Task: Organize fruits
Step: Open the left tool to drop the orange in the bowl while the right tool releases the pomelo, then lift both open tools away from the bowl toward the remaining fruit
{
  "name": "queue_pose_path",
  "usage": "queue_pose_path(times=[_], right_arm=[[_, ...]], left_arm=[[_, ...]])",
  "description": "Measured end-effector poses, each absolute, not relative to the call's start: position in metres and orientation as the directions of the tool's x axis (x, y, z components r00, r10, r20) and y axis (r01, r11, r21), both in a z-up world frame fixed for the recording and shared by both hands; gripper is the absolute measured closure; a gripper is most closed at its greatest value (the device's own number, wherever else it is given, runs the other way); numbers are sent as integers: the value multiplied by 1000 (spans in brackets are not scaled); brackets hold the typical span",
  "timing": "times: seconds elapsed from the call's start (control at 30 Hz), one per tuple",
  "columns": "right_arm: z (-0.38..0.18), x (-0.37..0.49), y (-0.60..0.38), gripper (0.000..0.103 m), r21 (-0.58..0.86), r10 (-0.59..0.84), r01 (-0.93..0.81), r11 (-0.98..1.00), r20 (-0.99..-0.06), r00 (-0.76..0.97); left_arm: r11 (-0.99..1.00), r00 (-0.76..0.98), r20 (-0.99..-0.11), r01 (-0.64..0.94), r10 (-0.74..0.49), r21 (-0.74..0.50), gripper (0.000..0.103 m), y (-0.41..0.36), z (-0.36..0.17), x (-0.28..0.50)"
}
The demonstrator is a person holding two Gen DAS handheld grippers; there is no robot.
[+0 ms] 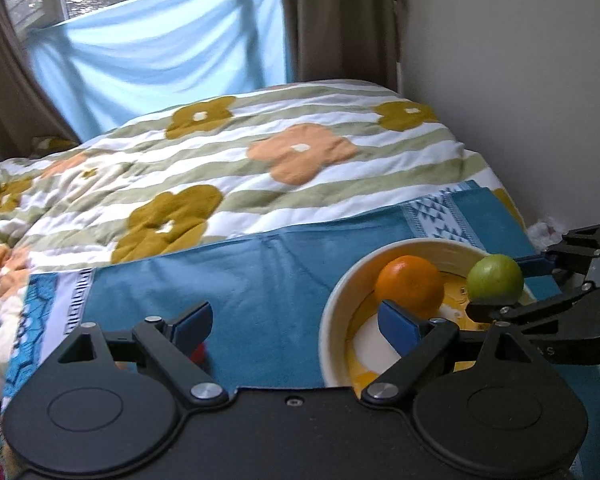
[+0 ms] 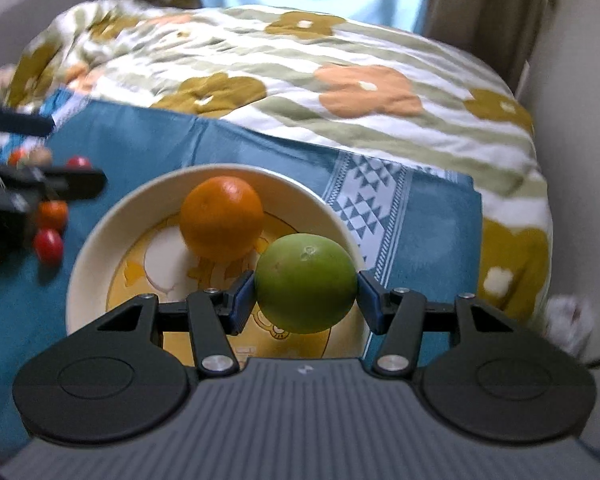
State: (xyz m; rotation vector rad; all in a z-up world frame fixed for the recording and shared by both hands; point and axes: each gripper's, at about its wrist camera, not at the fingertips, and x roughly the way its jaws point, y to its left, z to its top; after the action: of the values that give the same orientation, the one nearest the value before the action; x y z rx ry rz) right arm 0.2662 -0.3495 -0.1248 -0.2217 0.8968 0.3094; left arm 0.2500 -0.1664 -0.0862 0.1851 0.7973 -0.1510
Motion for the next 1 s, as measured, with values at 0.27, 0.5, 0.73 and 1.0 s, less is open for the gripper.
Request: queue_pose_path(times=[0.27, 0.5, 0.73, 1.0], right_arm=[[-122, 257, -343, 3, -136, 146, -365, 921, -749, 647], [-107, 246, -351, 2, -101, 144, -323, 941, -745, 651], [-82, 226, -352, 2, -49, 163, -291, 955, -736, 658], [-50, 196, -341, 2, -48, 151, -268, 962, -723, 674]], left_arm=[[981, 706, -708, 148, -16, 125, 10, -157, -82, 234], [985, 717, -697, 129, -13, 114, 10, -154, -70, 218], [989, 752, -658, 107, -14, 101, 10, -146, -50, 192], [995, 813, -581, 40, 19, 89, 10, -120, -22, 148]])
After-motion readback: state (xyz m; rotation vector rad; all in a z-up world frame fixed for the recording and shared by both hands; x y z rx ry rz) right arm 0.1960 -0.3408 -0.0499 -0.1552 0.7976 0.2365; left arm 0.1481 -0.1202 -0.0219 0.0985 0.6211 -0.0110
